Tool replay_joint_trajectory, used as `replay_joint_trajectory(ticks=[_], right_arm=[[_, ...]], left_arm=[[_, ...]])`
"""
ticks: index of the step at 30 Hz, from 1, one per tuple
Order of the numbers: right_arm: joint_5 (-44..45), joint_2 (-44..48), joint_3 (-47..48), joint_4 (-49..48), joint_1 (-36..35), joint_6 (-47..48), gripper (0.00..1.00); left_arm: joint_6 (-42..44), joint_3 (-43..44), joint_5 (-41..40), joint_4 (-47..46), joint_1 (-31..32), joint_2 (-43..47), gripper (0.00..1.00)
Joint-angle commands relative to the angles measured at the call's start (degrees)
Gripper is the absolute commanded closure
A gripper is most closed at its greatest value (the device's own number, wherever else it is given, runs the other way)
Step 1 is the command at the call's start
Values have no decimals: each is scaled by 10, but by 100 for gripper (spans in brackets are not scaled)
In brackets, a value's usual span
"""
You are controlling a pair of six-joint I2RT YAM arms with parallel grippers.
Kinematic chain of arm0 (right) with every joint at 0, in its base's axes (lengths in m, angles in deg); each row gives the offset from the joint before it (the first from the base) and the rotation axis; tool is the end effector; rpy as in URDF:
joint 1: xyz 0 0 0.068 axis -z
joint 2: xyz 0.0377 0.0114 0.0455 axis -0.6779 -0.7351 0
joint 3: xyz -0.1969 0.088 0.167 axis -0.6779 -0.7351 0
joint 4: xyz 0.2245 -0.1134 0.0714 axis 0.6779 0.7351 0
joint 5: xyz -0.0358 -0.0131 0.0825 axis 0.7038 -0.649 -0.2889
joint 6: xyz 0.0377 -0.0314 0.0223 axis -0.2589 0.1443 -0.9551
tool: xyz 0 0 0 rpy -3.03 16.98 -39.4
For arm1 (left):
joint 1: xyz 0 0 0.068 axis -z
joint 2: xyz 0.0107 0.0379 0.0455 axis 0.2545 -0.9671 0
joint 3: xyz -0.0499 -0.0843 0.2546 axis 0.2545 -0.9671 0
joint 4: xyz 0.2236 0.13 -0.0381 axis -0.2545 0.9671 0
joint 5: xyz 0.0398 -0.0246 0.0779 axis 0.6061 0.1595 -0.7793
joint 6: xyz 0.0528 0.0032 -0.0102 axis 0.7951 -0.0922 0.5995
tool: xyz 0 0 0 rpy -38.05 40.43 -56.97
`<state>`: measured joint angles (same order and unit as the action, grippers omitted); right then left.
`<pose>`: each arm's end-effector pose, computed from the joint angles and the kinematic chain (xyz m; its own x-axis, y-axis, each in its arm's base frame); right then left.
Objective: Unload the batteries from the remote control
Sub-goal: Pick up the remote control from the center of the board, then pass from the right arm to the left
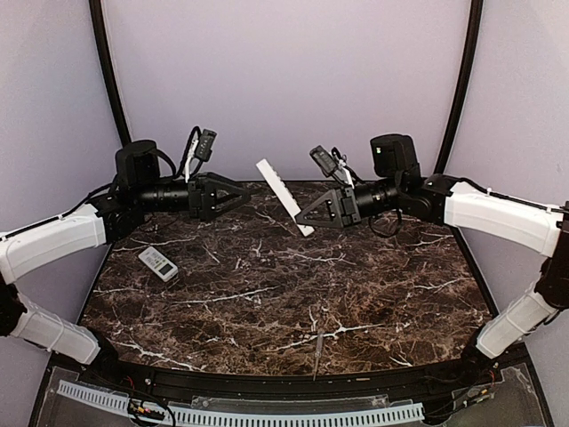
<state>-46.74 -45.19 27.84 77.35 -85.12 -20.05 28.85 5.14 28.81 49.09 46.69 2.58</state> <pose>0.2296 0.2474 0.3369 -0.6262 -0.2346 -0.7436 -0.7748 0.0800 0.6272 0.2324 -0.1749 0.3561 -0.3732 -0.0515 -0.9263 0.9031 0.2084 -0.3754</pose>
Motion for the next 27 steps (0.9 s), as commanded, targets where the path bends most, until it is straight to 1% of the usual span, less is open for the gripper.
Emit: replay_joint_trajectory(ticks=[1,5,8,13,15,19,22,24,25,27], right_arm=[[-93,-10,20,-48,-10,-9,96],[-95,-20,22,-46,-16,-8,96],[-93,-26,24,-43,-21,-4,97],[-88,-34,30,-29,-24,5,97],[-84,-35,30,-26,-24,8,98],[-78,-34,28,-24,-24,12,98],[-73,-35,28,-23,-23,15,98],[-69,-34,27,-20,-24,18,98],[-67,-34,26,-19,-24,19,98],[-62,-32,24,-18,-24,21,98]], left_arm=[[-108,-9,40,-133,22,-22,3],[-146,12,51,-163,42,-46,3],[-169,16,48,-191,45,-57,3],[-201,20,41,-205,45,-76,5],[-215,19,42,-218,45,-82,9],[-224,21,39,-217,45,-87,25],[-226,23,35,-208,45,-91,32],[-228,22,35,-209,45,-93,38],[-230,23,35,-208,45,-93,43],[-233,22,35,-207,45,-94,47]])
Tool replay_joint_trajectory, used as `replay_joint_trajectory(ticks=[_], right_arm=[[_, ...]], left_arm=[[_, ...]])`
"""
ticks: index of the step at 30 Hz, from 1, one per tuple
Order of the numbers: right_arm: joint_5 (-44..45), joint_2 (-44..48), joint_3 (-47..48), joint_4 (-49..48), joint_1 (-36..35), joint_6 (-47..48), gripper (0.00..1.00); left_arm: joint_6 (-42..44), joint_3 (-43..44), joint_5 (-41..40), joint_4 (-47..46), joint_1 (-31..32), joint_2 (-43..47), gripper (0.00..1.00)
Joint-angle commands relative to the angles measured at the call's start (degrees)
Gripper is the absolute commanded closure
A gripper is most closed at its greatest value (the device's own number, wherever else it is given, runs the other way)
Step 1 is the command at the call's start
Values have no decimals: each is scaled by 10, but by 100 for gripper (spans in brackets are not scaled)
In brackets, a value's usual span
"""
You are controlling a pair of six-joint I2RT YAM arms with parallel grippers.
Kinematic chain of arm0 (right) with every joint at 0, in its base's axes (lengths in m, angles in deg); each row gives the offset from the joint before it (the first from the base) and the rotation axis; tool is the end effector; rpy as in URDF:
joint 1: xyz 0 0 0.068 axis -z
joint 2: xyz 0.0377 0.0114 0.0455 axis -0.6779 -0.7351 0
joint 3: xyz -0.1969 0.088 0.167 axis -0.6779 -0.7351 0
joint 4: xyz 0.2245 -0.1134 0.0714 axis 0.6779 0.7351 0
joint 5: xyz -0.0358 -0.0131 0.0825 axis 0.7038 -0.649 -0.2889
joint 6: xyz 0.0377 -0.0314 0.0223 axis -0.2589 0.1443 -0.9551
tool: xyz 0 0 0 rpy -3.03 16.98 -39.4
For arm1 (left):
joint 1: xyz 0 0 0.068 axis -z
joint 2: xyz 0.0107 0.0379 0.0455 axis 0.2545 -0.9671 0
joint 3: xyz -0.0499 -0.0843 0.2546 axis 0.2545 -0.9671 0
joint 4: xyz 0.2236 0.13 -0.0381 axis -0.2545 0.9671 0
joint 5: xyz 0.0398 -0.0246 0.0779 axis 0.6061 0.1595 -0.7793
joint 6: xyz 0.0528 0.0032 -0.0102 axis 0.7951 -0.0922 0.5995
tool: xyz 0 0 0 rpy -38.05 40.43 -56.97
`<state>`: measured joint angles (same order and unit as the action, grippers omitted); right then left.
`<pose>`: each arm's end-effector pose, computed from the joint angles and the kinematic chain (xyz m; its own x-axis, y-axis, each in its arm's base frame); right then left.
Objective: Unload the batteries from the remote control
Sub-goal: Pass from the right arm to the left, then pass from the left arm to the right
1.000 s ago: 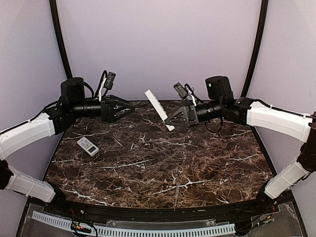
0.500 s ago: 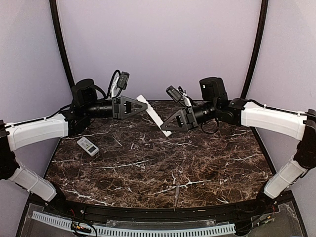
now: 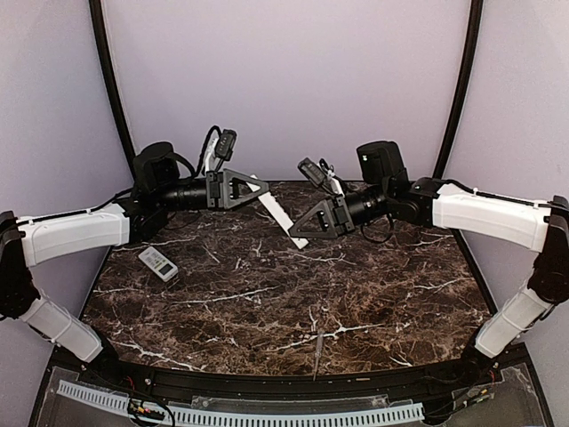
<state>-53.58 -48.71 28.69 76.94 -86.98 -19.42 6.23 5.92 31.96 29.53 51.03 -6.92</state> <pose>0.2277 0.2642 0.3241 -0.6221 -0.3194 -0.7148 -0.7458 -0.0358 0.6652 0.2472 -0.2148 0.3463 -0.5883 -0.1225 -0.7993 0.8049 0.0069 -0.5934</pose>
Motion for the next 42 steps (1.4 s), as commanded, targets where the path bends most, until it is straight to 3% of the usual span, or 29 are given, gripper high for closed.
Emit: replay_joint_trajectory(ticks=[1,8,14,15,19,23,28,33,42], right_arm=[[11,5,14,-13,-5,16,98],[65,18,1,-20,-2,18,96],[136,33,-21,-49,8,9,70],[155,36,-25,-56,10,9,58],[203,48,-34,-79,13,10,28],[246,69,-45,-86,14,21,15],[324,91,-65,-97,7,45,11],[410,87,-64,-88,-21,90,11],[479,26,-54,-122,-71,141,21]], left_arm=[[-9,14,4,-12,2,1,49],[-21,11,1,-5,2,2,76],[-37,-2,-41,1,1,11,97],[-43,-6,-66,-1,1,13,99],[-78,-29,-129,-17,-4,22,100],[-153,-53,-184,-41,-24,17,100],[-221,-84,-218,-80,-48,7,100],[-264,-110,-250,-59,-51,12,100],[-296,-128,-283,-28,-52,31,100]])
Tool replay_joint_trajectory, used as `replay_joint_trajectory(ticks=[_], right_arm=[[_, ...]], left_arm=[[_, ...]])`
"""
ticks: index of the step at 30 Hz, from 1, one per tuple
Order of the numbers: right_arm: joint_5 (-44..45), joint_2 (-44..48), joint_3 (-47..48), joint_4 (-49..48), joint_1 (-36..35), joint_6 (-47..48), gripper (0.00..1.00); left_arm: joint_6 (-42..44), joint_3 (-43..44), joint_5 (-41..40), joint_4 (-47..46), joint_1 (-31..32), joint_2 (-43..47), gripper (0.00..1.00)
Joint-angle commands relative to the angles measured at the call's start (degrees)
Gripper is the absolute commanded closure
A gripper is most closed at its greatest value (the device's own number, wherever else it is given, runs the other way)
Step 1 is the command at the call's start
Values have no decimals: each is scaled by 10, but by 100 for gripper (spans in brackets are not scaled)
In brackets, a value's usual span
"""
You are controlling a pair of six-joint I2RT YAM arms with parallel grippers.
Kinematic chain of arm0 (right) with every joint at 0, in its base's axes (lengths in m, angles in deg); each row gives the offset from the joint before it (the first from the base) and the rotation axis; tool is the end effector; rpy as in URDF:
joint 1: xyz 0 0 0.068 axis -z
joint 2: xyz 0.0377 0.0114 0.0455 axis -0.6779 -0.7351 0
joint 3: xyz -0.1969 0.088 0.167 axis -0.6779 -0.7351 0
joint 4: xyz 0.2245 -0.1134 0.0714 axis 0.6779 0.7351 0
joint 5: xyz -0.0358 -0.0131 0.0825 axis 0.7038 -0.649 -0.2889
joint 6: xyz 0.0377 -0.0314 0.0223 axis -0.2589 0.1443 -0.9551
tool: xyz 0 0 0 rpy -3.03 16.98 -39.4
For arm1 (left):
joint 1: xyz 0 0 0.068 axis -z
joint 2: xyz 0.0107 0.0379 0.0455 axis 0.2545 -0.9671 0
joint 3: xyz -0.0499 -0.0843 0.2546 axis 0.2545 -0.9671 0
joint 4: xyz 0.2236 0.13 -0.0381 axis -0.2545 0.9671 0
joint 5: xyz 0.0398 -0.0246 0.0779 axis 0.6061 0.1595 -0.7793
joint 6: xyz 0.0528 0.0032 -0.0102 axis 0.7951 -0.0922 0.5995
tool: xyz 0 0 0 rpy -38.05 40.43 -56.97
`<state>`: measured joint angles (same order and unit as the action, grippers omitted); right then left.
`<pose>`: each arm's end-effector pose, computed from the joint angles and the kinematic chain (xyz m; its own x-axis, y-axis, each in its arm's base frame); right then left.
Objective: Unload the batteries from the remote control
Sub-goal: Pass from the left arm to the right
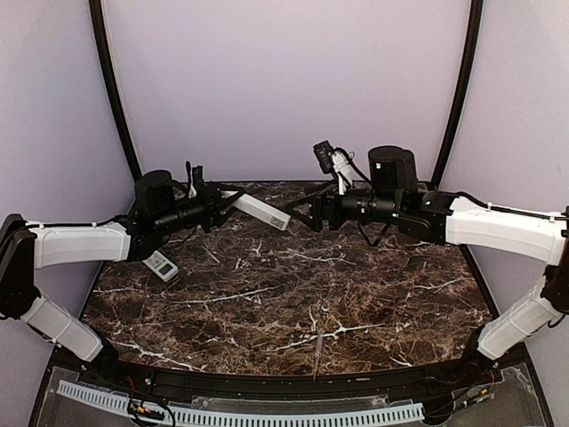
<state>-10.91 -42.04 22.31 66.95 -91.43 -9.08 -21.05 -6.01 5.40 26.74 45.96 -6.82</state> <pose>0.2154 0.2596 0.3348 -0.3389 -0.0760 -0.9378 -0.8386 0.4762 0.2645 0.2688 -0.1787 0.2807 -0.7605 -0.5562 -0.3351 0.2627 0.2084 -0.9421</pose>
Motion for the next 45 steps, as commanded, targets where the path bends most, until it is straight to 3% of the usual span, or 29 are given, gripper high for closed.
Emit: replay_joint_trajectory(ticks=[1,15,21,29,37,45], right_arm=[[54,-53,15,-21,-32,43,23],[116,-125,35,-62,-41,75,33],[78,-127,18,-101,-22,71,36],[5,-140,24,-129,-16,86,49],[-27,-164,37,-135,-13,89,51],[-52,-174,48,-149,-11,79,69]], left_arm=[[-25,-10,-21,1,-1,31,100],[-39,-13,-15,13,-3,39,100],[-44,-12,-5,13,-4,40,100],[-48,-6,16,20,-6,40,100],[-52,0,30,21,-6,36,100],[-55,5,38,20,-7,28,100]])
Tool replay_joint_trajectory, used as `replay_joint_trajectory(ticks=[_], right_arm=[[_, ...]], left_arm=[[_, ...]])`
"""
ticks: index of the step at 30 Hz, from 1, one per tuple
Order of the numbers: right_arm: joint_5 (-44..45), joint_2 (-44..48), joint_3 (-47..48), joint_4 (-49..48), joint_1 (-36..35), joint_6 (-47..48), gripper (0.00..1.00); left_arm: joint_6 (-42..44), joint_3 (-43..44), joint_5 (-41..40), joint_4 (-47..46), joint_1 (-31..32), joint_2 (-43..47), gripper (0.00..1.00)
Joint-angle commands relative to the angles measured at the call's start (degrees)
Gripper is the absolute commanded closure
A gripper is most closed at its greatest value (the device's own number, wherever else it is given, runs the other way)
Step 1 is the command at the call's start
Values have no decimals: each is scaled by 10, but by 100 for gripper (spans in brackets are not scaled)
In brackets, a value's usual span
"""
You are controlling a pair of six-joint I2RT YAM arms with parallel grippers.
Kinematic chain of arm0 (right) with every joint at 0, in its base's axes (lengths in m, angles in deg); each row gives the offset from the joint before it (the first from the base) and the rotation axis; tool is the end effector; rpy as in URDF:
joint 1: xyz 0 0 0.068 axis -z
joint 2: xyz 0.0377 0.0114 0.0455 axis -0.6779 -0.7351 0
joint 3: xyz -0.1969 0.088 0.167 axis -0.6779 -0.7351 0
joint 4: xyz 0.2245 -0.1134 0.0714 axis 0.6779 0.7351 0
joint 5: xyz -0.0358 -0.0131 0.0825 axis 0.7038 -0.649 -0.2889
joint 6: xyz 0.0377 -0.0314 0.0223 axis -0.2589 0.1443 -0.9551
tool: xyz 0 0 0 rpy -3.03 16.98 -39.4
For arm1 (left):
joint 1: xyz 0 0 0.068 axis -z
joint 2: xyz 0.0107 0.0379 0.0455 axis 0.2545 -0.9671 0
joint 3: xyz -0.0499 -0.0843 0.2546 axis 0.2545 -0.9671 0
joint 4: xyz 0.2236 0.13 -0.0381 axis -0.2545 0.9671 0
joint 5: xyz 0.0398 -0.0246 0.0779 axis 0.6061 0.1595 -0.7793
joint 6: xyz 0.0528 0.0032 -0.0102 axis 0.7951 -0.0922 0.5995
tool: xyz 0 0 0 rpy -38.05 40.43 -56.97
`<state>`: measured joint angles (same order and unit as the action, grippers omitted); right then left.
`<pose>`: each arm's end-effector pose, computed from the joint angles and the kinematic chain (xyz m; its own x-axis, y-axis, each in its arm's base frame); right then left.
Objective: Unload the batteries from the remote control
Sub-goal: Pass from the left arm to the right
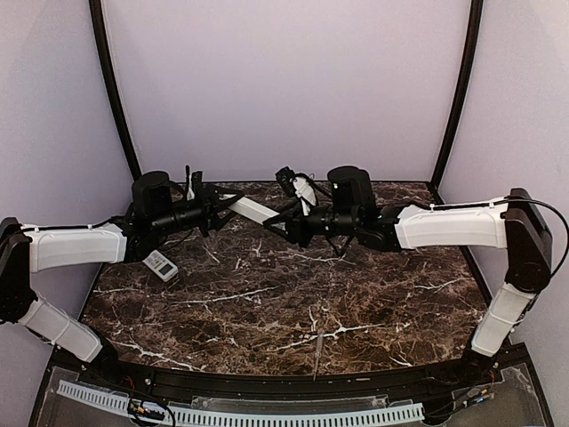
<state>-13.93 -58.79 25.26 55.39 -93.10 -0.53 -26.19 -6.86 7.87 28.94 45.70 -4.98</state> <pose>0.2475 0.3167 0.2716 -0.2313 -0.1840 -0.9553 -0.9091 0.3907 0.1448 0.2625 -0.1748 0.2811 -0.8070 -0.5395 -0.2402 0.1816 0.1602 -0.9702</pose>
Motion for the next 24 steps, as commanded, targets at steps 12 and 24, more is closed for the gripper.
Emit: replay_joint_trajectory(ticks=[12,24], right_arm=[[-60,16,-15,-74,29,-70,100],[-163,92,-37,-11,130,-183,100]], left_arm=[[29,19,29,22,-23,17,56],[422,158,-10,360,-75,85,16]])
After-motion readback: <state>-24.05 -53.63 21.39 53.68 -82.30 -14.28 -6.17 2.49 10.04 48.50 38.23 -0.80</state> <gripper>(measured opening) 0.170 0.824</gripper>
